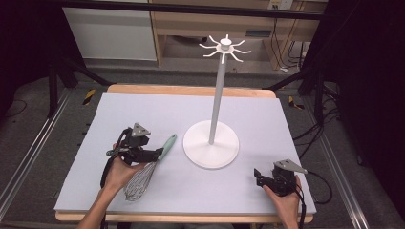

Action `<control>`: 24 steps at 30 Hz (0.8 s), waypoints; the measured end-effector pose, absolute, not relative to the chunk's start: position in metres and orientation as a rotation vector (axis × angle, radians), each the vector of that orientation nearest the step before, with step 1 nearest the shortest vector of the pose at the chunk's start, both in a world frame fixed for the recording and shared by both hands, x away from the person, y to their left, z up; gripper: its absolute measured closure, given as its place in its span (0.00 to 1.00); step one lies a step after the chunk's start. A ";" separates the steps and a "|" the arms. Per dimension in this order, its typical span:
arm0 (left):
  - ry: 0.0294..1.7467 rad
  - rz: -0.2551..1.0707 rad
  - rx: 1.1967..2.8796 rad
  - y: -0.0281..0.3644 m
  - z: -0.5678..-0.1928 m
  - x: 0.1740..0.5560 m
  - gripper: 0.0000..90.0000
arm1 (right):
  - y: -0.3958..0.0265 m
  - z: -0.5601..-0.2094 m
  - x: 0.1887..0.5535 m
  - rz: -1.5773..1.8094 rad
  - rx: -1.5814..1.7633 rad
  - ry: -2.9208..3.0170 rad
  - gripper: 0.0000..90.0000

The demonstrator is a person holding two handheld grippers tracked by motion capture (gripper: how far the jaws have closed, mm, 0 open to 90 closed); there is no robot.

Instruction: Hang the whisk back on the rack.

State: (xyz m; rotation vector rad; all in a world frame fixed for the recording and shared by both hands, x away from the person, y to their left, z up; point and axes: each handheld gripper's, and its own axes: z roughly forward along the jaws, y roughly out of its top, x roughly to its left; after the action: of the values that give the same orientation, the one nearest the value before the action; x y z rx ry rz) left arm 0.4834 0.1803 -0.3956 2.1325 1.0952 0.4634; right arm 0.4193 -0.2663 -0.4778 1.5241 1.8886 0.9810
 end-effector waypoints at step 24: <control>1.138 0.391 2.248 0.170 -0.421 0.506 0.43 | -0.266 -0.478 0.419 0.979 1.521 1.892 0.20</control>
State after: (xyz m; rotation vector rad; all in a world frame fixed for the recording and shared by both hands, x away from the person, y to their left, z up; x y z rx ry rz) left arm 0.5059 0.1697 -0.4212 2.2478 1.1378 0.3911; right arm 0.4190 -0.2656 -0.4778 1.5207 1.8922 0.9791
